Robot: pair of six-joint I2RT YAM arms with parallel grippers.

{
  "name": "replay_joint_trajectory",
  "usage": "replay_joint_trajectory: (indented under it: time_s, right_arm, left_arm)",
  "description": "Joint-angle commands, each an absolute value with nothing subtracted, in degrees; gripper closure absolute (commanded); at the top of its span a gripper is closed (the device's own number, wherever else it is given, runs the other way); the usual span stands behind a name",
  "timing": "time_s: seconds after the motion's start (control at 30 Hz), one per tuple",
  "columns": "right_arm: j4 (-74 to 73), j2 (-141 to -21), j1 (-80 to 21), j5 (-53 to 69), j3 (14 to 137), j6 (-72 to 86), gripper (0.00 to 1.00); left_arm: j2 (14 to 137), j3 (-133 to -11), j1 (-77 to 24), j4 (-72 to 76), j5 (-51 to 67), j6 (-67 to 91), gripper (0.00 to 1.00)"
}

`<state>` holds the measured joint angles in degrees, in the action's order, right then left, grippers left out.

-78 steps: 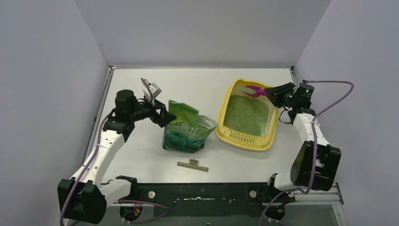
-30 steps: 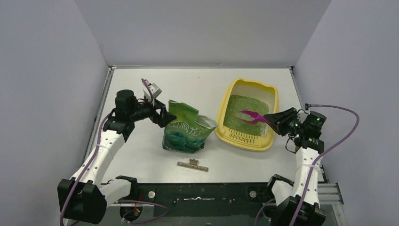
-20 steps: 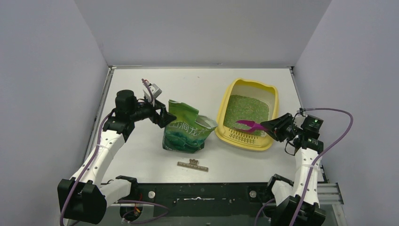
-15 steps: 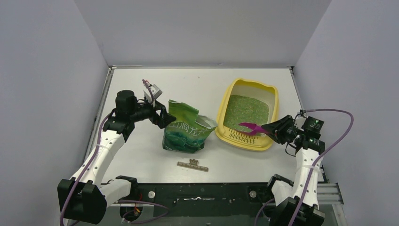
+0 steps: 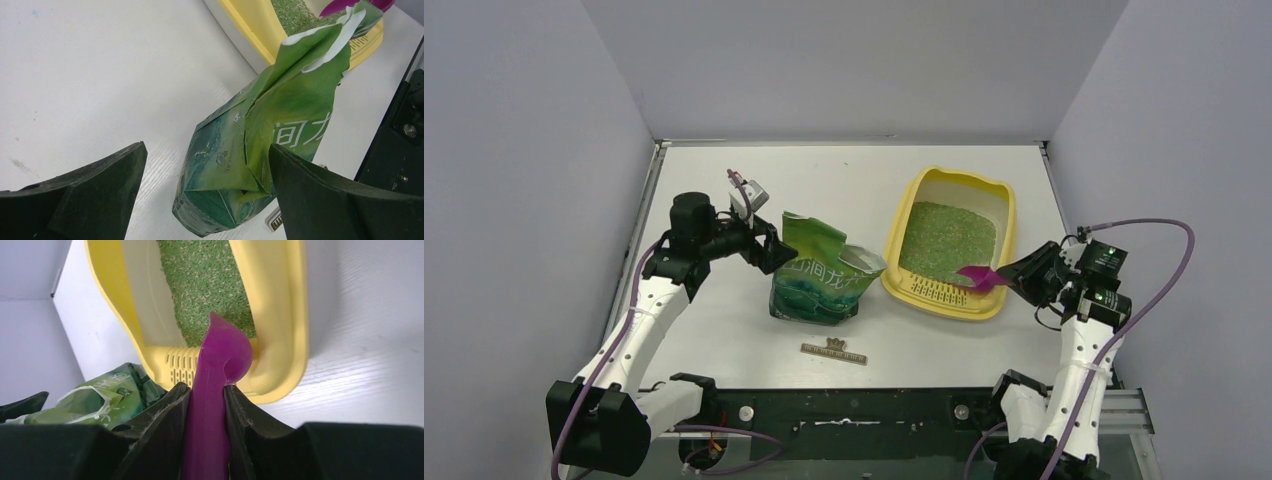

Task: Fill the litter box with clean litter
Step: Pour the cat litter into the litter box.

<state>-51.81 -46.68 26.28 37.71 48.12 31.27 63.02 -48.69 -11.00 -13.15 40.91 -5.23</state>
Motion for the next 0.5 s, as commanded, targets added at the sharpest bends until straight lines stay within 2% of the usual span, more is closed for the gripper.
replay_joint_trajectory:
  time_s: [0.0, 0.27, 0.47]
  right_arm:
    - [-59.4, -46.1, 25.6, 27.0, 56.4, 25.7, 1.0]
    - [-64.0, -49.7, 22.6, 21.5, 67.1, 22.1, 1.0]
    - [-62.9, -53.0, 21.0, 28.0, 73.2, 21.5, 1.0]
  left_arm:
    - [61.9, -51.9, -10.9, -12.6, 40.5, -6.2, 0.09]
    - [61.7, -53.4, -11.0, -14.7, 39.3, -6.0, 0.09]
    - [61.5, -53.9, -11.1, -14.8, 39.0, -5.3, 0.09]
